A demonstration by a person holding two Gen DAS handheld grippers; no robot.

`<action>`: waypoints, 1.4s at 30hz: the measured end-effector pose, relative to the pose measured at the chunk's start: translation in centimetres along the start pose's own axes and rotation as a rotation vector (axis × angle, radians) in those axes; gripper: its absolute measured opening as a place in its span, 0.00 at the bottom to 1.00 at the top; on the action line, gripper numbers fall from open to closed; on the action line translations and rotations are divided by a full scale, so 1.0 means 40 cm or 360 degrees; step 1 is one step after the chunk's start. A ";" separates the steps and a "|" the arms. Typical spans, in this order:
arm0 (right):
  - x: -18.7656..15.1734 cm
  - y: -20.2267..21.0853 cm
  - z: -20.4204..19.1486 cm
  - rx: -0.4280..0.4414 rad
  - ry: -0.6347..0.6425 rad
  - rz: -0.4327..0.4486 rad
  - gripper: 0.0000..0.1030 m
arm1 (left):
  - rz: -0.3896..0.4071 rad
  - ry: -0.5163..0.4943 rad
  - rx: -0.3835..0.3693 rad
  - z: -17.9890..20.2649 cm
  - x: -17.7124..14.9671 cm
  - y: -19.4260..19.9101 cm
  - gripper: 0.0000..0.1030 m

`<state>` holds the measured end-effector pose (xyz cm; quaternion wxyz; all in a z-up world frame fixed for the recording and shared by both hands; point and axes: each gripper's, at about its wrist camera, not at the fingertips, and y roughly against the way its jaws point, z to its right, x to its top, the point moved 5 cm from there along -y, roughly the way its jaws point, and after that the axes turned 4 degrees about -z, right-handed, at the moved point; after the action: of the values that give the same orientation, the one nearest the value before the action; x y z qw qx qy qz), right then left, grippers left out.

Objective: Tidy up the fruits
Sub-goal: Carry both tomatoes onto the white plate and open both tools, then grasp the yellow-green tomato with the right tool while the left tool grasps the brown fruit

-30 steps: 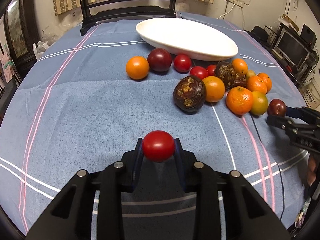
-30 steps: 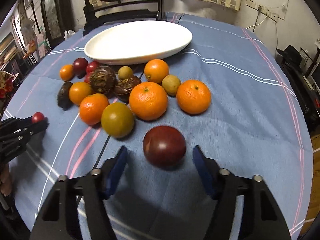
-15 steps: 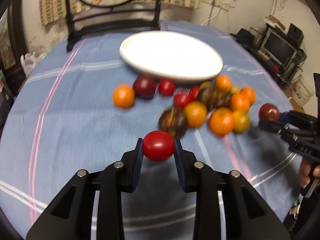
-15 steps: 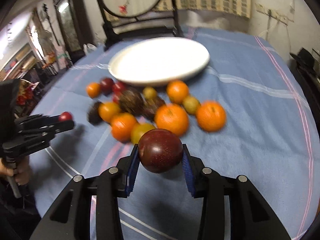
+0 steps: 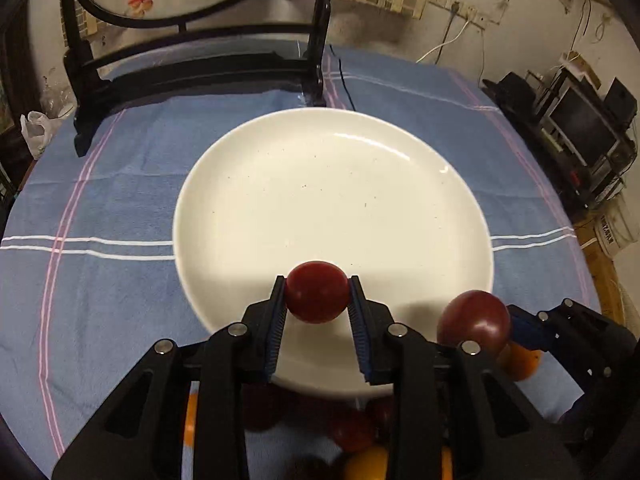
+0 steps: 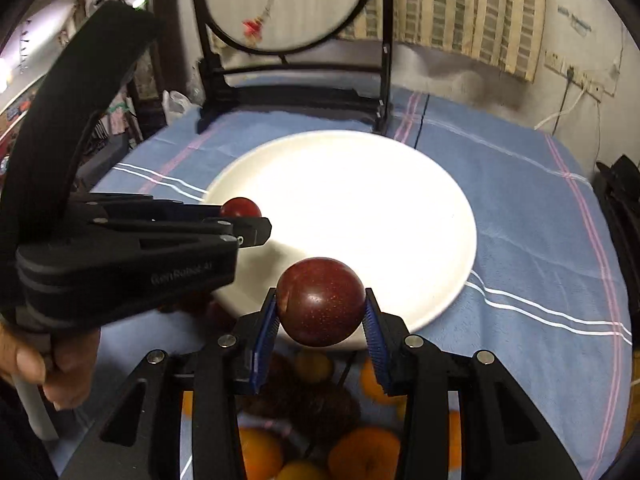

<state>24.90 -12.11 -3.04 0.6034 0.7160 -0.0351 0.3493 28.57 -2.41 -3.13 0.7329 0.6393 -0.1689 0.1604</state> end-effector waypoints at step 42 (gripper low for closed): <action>-0.388 0.122 -0.048 -0.0004 -0.0051 -0.0118 0.75 | 0.0097 0.0010 0.0120 -0.059 -0.488 0.148 0.89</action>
<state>10.02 -17.50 -7.32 0.6160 0.7217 -0.0187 0.3151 8.60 0.31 -7.04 0.7035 0.6605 -0.1798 0.1910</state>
